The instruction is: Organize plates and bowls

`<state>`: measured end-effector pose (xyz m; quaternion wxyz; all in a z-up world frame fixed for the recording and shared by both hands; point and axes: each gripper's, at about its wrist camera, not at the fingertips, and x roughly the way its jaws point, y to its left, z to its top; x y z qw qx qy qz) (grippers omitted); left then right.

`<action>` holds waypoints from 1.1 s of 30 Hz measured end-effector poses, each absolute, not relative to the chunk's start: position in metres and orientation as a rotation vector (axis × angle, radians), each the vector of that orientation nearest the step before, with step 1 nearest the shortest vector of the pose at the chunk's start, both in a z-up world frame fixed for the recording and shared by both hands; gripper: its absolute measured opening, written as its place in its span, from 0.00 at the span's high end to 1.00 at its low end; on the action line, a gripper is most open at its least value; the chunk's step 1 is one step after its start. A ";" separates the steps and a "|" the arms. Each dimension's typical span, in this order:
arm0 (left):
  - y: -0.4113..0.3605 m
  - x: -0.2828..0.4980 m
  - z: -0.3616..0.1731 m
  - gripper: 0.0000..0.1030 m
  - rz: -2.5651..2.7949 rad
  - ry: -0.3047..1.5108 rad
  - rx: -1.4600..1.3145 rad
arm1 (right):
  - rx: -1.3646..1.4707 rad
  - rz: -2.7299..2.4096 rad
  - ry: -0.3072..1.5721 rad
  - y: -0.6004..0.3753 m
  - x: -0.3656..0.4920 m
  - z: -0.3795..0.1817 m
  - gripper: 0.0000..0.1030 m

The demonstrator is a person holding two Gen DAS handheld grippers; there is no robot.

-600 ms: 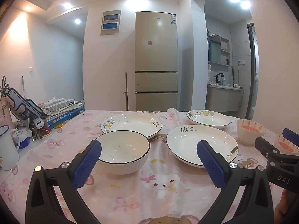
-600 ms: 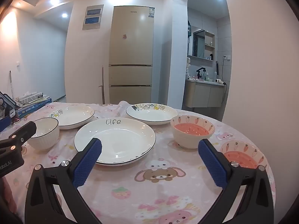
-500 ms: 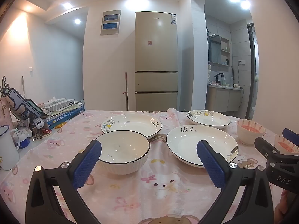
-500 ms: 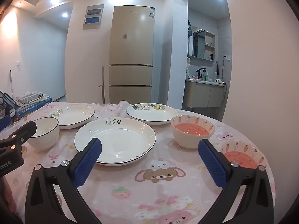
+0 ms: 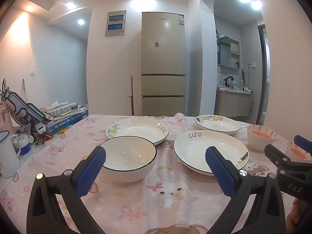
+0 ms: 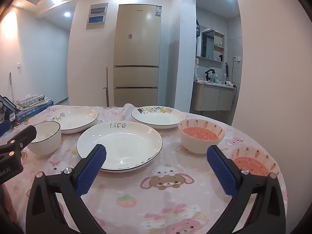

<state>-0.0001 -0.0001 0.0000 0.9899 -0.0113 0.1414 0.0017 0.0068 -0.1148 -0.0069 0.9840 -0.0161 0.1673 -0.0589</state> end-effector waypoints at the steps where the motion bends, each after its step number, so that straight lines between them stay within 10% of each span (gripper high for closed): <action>1: 0.000 0.000 0.000 0.00 0.003 0.284 -0.022 | -0.034 -0.119 0.337 -0.115 0.007 -0.007 0.00; 33: 0.000 0.000 0.000 0.00 0.007 0.282 -0.021 | -0.003 -0.135 0.402 -0.124 0.018 -0.011 0.00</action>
